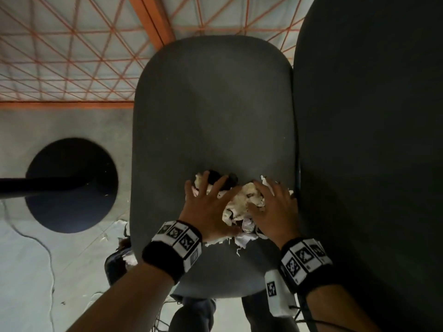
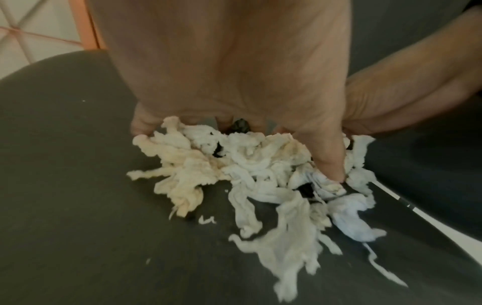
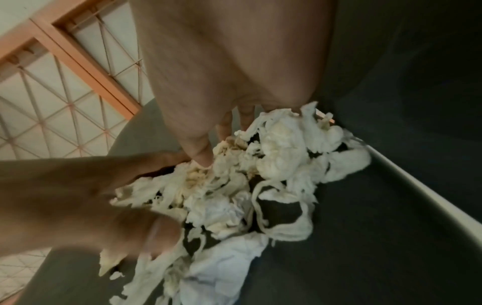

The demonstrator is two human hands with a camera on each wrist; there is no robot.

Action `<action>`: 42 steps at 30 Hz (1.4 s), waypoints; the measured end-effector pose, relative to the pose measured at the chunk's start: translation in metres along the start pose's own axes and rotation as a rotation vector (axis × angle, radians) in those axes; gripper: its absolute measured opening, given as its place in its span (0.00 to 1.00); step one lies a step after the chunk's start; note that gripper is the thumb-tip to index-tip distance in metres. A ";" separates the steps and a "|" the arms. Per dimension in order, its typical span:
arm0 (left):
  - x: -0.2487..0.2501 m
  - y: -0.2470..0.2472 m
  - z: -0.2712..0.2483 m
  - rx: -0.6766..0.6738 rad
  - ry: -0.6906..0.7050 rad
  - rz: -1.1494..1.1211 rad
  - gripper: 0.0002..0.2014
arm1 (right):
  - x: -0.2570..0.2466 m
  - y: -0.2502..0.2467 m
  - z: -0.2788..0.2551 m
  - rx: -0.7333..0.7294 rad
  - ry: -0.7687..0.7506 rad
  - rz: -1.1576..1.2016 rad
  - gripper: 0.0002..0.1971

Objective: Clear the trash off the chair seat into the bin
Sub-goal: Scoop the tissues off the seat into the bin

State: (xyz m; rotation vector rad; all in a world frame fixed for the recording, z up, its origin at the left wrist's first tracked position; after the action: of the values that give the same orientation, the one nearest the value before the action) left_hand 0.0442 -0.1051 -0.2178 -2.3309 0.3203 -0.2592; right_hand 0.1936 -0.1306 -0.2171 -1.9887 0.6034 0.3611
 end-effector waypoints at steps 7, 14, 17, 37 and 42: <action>-0.007 0.025 -0.021 -0.076 -0.082 -0.010 0.63 | 0.002 0.019 -0.026 -0.170 0.078 0.095 0.49; 0.018 0.012 -0.019 -0.007 -0.141 -0.132 0.55 | -0.011 0.021 -0.043 -0.051 0.126 -0.031 0.49; 0.028 0.018 -0.019 -0.063 -0.138 -0.205 0.52 | -0.014 0.031 -0.047 0.005 0.177 0.048 0.45; -0.005 -0.025 -0.088 0.155 -0.125 -0.756 0.11 | -0.085 0.012 -0.051 0.083 0.004 0.772 0.11; -0.090 -0.046 -0.168 0.340 -0.270 -0.966 0.14 | -0.198 0.019 -0.066 -0.066 -0.268 0.840 0.08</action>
State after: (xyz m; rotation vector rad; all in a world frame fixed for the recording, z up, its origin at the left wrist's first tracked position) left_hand -0.0810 -0.1575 -0.0760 -1.9754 -0.9344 -0.4079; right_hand 0.0181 -0.1443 -0.1031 -1.6171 1.2427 1.1412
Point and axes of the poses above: each hand's wrist, its own z-axis towards the middle knuckle, its own y-axis out of the palm, x = y × z, the point moved 10 cm from there along z, towards the middle knuckle, and after that the axes turned 13 degrees about -y, right-handed, at the moved point
